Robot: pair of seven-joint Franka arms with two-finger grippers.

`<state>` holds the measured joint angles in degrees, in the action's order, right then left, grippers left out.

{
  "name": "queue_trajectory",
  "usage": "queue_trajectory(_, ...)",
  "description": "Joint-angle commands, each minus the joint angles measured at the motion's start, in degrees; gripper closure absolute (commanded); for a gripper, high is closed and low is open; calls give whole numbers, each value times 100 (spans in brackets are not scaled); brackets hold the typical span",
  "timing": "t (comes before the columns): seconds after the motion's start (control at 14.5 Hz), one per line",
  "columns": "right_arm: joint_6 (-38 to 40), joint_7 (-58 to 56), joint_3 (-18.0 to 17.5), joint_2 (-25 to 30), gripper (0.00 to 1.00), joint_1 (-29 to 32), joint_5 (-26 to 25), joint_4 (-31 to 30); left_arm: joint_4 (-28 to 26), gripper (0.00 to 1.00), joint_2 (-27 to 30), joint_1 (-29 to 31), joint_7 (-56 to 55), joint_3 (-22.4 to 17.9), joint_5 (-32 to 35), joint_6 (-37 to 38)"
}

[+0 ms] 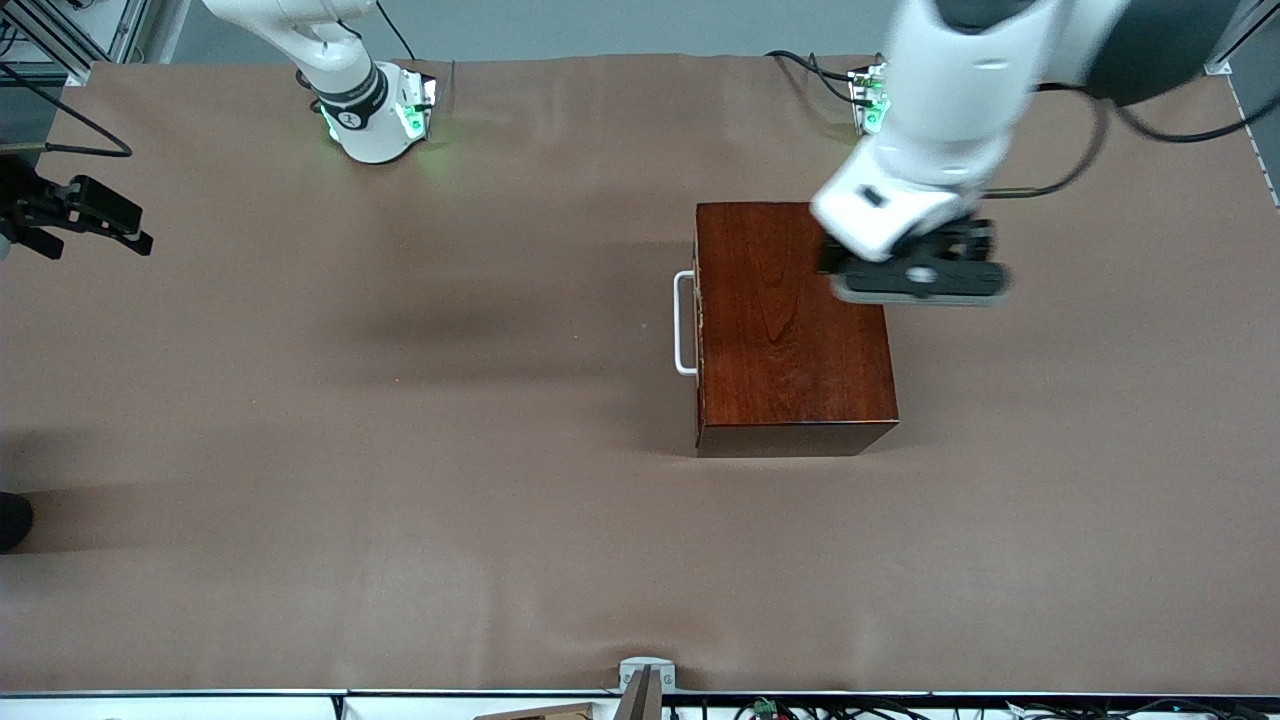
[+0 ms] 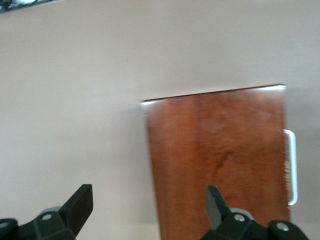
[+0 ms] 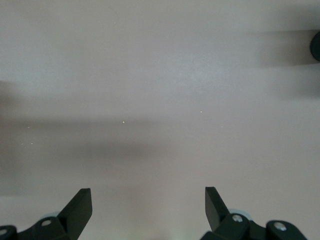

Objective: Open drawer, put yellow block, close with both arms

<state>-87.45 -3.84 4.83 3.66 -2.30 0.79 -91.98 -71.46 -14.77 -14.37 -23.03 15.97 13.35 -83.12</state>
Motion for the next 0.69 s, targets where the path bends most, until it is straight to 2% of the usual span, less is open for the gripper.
queue_trajectory(0.0,79,76,-43,21,0,54,-26,74,-263,0,368,905,785,38,-567,304)
queue_trajectory(0.14,79,76,-43,21,0,54,-26,74,-369,0,527,1383,1501,-163,-1000,340)
queue_trajectory(0.28,70,76,-43,21,0,54,-26,74,-675,0,860,1236,1555,-733,-1123,332)
queue_trajectory(0.41,70,85,-43,21,0,54,-26,74,-1271,0,1343,1191,1617,-1060,-1185,192)
queue_trajectory(0.62,44,85,-43,21,0,54,-26,74,-2107,0,1915,1191,2098,-1262,-1343,-308)
